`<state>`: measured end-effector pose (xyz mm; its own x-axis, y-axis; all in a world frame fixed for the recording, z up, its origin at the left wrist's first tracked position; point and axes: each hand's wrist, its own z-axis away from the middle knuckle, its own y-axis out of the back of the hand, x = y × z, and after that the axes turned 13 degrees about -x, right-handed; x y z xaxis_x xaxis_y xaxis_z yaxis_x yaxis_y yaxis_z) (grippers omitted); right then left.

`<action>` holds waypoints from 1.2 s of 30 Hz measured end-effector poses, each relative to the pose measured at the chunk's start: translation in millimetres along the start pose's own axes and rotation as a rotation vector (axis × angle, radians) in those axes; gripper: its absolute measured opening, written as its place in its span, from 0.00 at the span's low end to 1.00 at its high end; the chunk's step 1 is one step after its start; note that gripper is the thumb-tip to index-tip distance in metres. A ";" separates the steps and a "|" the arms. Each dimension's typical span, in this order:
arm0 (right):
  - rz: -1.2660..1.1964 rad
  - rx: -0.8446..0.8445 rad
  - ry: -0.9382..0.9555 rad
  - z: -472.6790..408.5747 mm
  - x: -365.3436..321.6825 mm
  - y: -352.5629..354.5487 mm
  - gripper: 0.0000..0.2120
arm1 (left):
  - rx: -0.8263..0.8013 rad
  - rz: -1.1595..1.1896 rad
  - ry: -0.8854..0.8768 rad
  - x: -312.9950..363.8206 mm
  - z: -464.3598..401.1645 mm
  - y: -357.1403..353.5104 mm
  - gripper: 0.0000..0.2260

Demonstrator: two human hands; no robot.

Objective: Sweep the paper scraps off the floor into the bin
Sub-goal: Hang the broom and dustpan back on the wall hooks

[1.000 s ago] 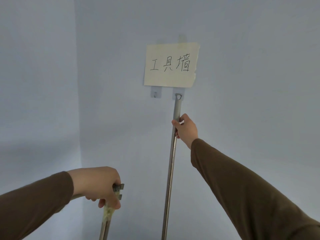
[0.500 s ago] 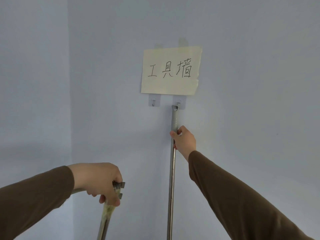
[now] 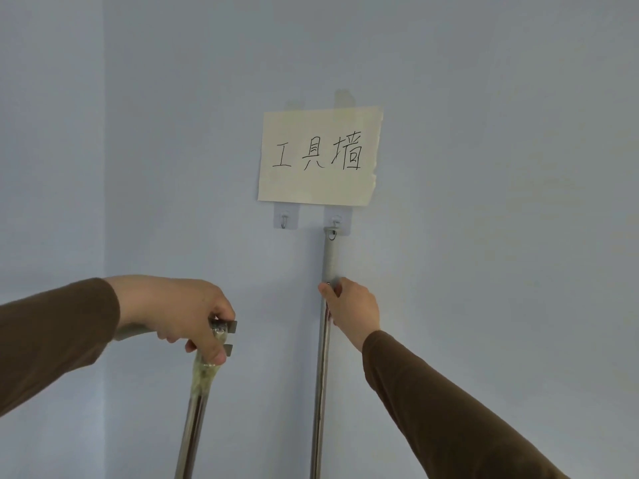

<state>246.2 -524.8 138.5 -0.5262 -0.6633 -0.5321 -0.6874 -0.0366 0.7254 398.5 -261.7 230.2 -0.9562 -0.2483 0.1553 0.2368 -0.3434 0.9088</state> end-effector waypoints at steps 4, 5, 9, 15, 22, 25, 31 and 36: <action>0.218 -0.098 -0.050 9.9 -5.8 12.7 0.27 | 0.035 -0.015 -0.030 4.7 -7.7 16.8 0.13; 0.252 -0.116 -0.034 18.1 -10.0 13.5 0.29 | 0.050 -0.021 -0.039 5.3 -10.0 21.4 0.13; -0.239 -0.581 0.172 82.5 -38.6 -25.0 0.29 | 0.181 -0.098 -0.095 10.4 -19.2 42.9 0.16; -0.434 -0.717 0.262 104.4 -55.4 -103.5 0.23 | 0.299 -0.210 -0.107 29.4 -36.1 64.6 0.12; -0.570 -0.423 0.100 66.3 -58.5 -116.3 0.04 | 0.919 -0.277 -0.180 19.5 -71.2 50.7 0.23; -0.588 -0.363 0.097 42.2 -59.6 -100.9 0.06 | 1.337 0.075 -0.256 12.3 -94.6 14.4 0.24; -0.590 -0.304 0.065 7.2 -58.7 -100.1 0.05 | 0.893 0.503 -0.204 -2.7 -151.1 -7.9 0.11; -0.630 -0.286 0.040 -10.9 -60.5 -104.1 0.03 | 0.935 0.548 -0.198 -3.8 -176.8 -1.3 0.08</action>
<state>355.0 -489.0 100.0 -0.0476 -0.4777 -0.8772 -0.6943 -0.6156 0.3728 432.3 -420.5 160.0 -0.7918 0.0209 0.6104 0.4933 0.6113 0.6189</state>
